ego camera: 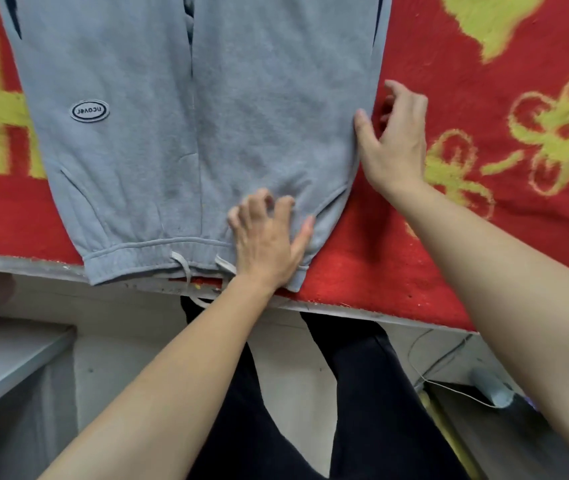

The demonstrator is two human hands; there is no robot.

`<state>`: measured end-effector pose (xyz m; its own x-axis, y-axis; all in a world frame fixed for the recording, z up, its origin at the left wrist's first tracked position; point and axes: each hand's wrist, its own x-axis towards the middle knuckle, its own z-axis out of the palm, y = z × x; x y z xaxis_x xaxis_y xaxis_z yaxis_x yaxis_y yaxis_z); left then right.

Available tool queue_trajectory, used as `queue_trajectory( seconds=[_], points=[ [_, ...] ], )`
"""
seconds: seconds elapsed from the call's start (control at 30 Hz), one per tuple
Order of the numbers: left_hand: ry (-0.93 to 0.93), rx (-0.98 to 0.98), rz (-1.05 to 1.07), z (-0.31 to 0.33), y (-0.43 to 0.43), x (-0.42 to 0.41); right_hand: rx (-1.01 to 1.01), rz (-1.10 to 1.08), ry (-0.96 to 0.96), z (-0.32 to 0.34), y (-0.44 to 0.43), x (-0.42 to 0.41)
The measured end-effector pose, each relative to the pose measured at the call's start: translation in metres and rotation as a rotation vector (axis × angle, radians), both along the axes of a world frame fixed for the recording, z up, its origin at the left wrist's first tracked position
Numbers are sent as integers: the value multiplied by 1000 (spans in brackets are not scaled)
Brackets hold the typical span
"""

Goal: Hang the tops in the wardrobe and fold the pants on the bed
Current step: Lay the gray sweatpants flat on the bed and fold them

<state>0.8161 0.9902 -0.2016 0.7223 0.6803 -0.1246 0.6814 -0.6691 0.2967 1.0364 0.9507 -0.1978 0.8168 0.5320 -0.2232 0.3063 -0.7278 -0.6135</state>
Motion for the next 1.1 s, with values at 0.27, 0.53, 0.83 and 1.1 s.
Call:
queue_trajectory(
  seconds=[0.27, 0.53, 0.83, 1.1],
  points=[
    [-23, -369, 90, 15, -22, 30, -137, -129, 353, 13, 15, 15],
    [-358, -1142, 545, 69, 60, -11, 353, -474, 826, 65, 90, -22],
    [-686, -1415, 928, 99, 195, -131, 316, -60, 521, 92, 281, -135],
    [-449, -1053, 1088, 41, 233, -220, 49, 388, 400, 33, 367, -243]
  ],
)
